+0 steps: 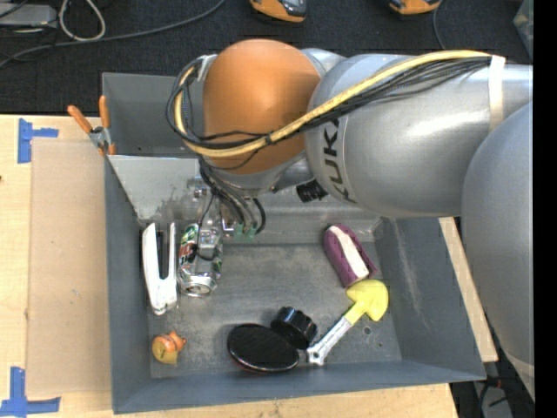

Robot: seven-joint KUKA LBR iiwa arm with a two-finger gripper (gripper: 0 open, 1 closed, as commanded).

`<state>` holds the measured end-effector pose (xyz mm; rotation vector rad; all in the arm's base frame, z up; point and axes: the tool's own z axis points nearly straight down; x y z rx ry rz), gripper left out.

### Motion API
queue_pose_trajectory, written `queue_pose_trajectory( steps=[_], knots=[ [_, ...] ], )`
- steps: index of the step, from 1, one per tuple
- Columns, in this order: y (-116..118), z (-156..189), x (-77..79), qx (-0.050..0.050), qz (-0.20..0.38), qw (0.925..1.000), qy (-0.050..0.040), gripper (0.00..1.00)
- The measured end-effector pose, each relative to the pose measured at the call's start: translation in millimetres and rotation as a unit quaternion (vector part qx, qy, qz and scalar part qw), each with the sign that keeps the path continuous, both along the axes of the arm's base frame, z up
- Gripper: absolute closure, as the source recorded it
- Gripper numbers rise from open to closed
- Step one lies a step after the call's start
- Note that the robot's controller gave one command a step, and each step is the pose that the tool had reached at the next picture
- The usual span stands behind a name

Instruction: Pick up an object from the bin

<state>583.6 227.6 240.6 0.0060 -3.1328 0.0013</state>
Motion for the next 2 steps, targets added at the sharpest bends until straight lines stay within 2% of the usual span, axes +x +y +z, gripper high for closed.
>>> queue_pose_trajectory(
  steps=[1,2],
  knots=[
    [-2,5,1.9,0.001,-0.003,1.0,-0.0039,0.0],
    [18,-69,6.8,0.0,-0.038,0.9993,-0.0003,0.0]
  ],
)
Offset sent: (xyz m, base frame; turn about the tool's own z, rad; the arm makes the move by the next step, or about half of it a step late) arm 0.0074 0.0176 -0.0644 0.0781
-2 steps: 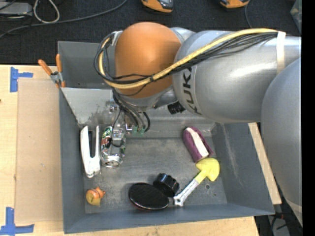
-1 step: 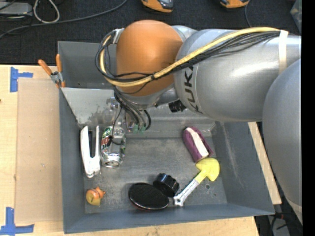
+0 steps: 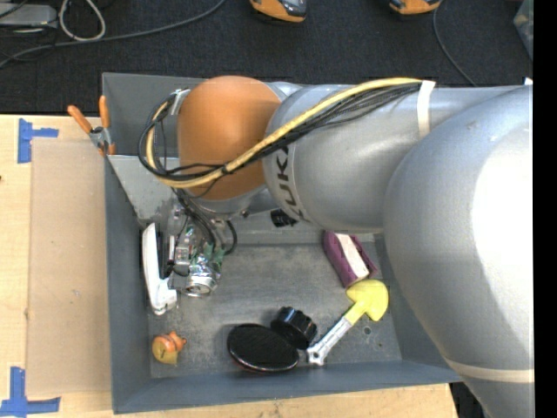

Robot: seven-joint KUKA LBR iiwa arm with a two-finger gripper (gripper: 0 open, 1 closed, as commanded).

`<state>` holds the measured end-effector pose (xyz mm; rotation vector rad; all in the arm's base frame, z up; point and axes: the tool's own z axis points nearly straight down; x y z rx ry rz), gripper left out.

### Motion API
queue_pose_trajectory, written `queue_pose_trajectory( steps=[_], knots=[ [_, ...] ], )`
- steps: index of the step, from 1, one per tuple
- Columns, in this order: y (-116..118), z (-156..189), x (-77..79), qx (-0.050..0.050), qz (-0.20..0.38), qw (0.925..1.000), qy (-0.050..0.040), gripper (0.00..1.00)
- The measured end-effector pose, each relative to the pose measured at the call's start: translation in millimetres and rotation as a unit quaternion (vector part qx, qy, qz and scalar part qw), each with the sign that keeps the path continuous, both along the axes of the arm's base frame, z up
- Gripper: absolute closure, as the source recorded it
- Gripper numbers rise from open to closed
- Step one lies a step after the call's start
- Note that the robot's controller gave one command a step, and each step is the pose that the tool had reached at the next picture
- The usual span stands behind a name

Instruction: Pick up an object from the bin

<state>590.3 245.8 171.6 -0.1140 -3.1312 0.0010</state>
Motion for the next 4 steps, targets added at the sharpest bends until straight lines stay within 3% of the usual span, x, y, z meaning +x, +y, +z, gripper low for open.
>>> queue_pose_trajectory(
  steps=[1,2,3,4],
  knots=[
    [-3,26,-50.6,0.001,-0.011,0.9999,-0.0058,0.0],
    [-32,-26,-49.4,0.0,-0.013,0.9999,-0.0017,0.0],
    [-22,-34,-42.8,0.002,-0.051,0.9987,-0.0046,0.0],
    [-76,-57,-0.1,0.0,-0.041,0.9992,-0.0009,1.0]
  ],
)
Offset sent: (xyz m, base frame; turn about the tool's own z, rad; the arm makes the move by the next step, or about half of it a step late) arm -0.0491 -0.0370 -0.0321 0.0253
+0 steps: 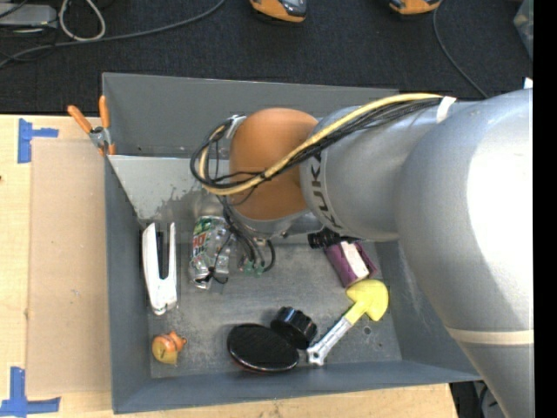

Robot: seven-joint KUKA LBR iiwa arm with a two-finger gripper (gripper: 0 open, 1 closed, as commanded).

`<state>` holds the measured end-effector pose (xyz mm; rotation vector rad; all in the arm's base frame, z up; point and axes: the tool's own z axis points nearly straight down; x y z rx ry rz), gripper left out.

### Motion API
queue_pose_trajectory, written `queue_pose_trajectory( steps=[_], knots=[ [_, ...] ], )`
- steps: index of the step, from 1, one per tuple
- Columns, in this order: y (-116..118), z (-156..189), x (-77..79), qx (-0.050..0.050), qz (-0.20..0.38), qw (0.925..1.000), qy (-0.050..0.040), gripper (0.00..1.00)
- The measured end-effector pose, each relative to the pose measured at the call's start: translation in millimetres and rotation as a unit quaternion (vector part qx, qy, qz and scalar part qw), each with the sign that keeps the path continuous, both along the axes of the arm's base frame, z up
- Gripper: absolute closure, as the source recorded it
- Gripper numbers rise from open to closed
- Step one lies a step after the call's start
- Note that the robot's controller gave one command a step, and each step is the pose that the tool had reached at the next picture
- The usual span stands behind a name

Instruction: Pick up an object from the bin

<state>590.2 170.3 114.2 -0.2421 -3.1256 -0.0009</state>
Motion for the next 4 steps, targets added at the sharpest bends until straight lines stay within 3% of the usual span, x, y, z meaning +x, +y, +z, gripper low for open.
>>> queue_pose_trajectory(
  steps=[1,2,3,4],
  knots=[
    [-1,-1,-0.2,-0.001,-0.001,1.0,0.0002,0.0],
    [-1,-1,-0.2,0.0,-0.001,1.0,0.0003,0.0],
    [-27,-3,6.1,0.001,-0.011,0.9999,0.0008,0.0],
    [-35,-3,-1.8,-0.002,0.023,0.9997,0.0011,0.0]
  ],
)
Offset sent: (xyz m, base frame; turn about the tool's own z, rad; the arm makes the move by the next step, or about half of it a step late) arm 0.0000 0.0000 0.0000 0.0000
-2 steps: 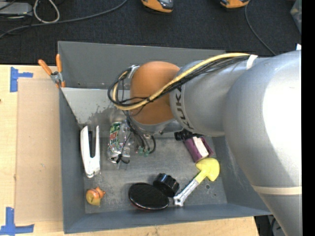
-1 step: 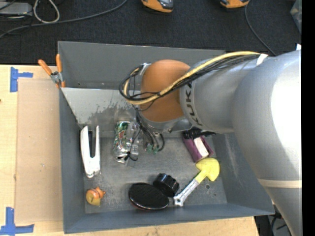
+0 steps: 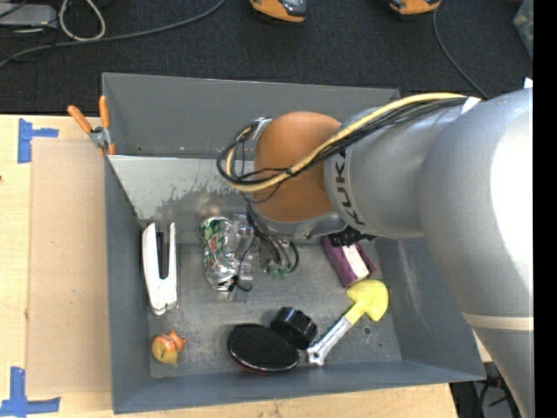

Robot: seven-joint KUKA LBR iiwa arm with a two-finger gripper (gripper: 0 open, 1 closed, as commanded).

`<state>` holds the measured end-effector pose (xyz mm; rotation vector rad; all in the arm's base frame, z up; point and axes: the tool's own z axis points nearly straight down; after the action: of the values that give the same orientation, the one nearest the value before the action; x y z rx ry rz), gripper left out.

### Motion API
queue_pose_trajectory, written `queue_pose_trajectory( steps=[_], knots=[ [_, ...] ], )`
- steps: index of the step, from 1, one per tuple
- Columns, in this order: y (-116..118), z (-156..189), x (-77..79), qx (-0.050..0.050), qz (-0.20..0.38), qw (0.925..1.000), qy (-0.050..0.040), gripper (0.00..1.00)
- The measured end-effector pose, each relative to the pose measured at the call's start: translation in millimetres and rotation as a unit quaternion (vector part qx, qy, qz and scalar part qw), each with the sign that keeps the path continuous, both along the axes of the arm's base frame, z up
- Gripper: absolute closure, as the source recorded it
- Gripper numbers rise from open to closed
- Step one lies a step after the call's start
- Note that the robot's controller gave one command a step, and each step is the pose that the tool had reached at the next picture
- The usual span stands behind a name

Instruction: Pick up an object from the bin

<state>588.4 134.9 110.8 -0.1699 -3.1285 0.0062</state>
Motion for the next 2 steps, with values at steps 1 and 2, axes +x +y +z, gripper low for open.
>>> queue_pose_trajectory(
  steps=[1,2],
  knots=[
    [24,16,4.8,0.003,0.144,0.9896,-0.0005,0.0],
    [8,-17,19.5,0.003,0.063,0.998,-0.0022,0.0]
  ],
)
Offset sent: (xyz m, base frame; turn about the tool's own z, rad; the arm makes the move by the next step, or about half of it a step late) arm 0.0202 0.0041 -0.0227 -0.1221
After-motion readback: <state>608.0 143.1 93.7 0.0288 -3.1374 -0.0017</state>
